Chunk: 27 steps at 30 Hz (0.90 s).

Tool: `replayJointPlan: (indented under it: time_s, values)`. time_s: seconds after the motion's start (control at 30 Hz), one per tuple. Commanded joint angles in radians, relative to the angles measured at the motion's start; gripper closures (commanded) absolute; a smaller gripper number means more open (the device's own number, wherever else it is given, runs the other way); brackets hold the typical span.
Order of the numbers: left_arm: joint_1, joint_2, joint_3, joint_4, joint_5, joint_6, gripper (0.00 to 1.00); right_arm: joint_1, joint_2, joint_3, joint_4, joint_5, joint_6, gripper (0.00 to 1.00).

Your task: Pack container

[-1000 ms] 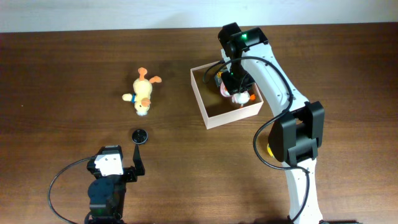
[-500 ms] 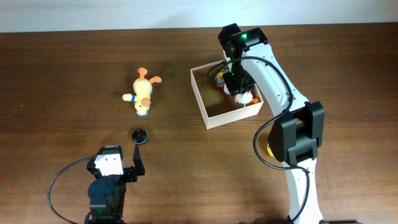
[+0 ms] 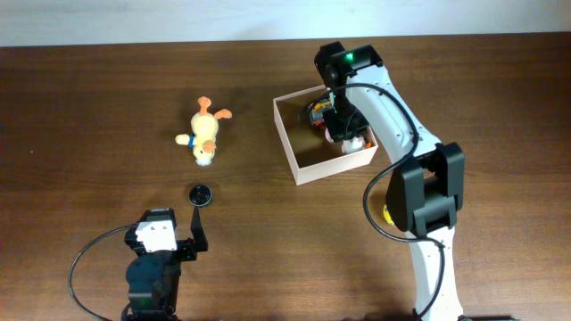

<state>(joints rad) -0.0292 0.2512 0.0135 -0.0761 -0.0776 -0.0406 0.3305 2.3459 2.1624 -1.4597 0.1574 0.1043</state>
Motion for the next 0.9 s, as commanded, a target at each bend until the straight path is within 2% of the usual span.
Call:
replayJointPlan:
  time_s: [0.0,0.07,0.27,0.3,0.6,0.87]
  values:
    - [0.006,-0.005,-0.005,0.000,0.011,0.019,0.01,-0.026,-0.047,-0.047,0.020,0.023,0.017,0.95]
    - [0.006,-0.005,-0.005,0.000,0.011,0.019,0.01,-0.030,-0.047,-0.050,0.020,0.022,0.017,0.88]
    - [0.006,-0.005,-0.005,0.000,0.011,0.019,0.01,-0.030,-0.047,-0.050,0.024,0.015,0.016,0.55]
    - [0.006,-0.005,-0.005,0.000,0.011,0.019,0.01,-0.030,-0.047,-0.050,0.025,0.008,0.016,0.52]
    - [0.006,-0.005,-0.005,0.000,0.011,0.019,0.01,-0.029,-0.047,-0.032,0.028,-0.046,0.016,0.52]
    - [0.006,-0.005,-0.005,0.000,0.011,0.019,0.01,-0.029,-0.047,0.085,0.016,-0.128,0.016,0.52]
